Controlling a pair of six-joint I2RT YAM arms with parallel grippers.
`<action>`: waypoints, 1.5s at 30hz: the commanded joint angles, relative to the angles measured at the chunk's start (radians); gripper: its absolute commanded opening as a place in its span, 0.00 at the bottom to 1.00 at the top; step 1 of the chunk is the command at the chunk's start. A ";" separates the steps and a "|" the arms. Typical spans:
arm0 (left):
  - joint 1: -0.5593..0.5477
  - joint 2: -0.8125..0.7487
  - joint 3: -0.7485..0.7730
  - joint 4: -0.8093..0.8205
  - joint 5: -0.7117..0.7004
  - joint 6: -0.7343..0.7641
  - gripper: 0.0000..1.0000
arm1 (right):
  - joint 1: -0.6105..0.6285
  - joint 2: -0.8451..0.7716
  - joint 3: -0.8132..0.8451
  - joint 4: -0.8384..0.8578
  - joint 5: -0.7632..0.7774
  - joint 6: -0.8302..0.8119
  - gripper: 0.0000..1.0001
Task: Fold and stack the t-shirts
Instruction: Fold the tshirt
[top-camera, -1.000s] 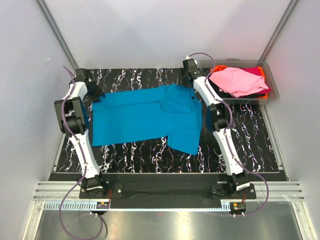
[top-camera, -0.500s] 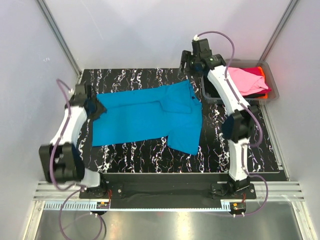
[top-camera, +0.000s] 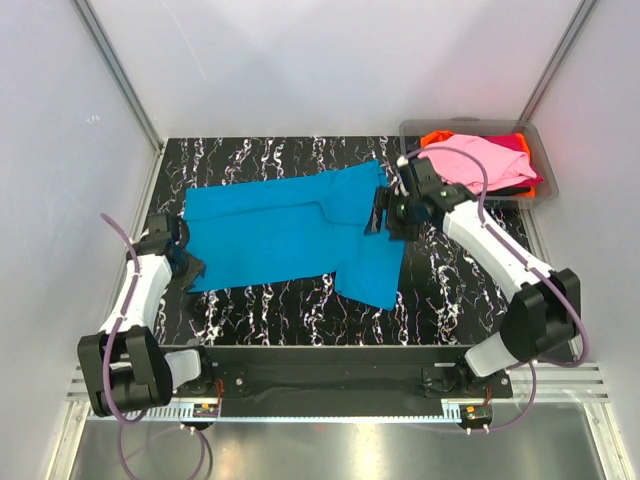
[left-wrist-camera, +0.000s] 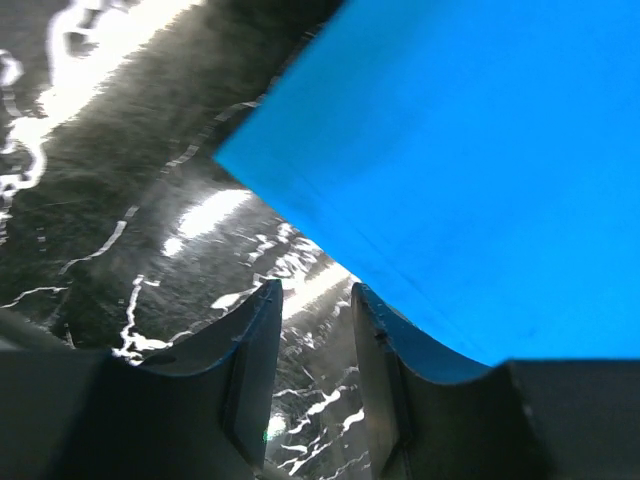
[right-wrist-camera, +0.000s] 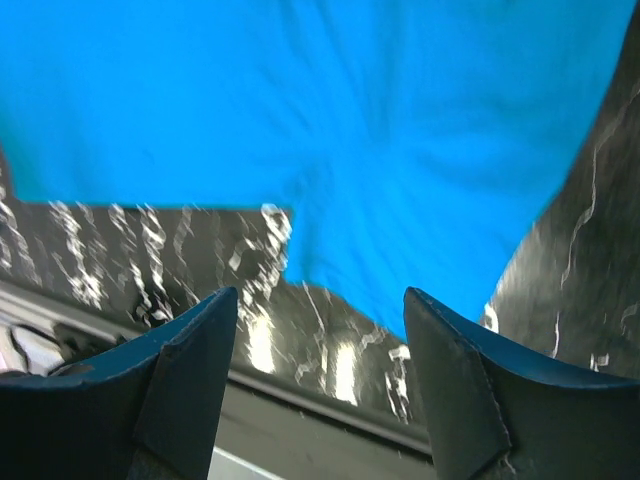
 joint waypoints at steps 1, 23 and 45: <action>0.044 0.042 0.014 -0.004 -0.049 -0.031 0.37 | -0.004 -0.092 -0.122 0.072 -0.050 0.028 0.75; 0.206 0.235 -0.026 0.156 0.078 -0.042 0.43 | -0.157 -0.207 -0.451 0.170 -0.153 0.009 0.78; 0.254 0.308 -0.004 0.171 0.079 0.019 0.05 | -0.239 -0.081 -0.523 0.265 -0.156 0.126 0.66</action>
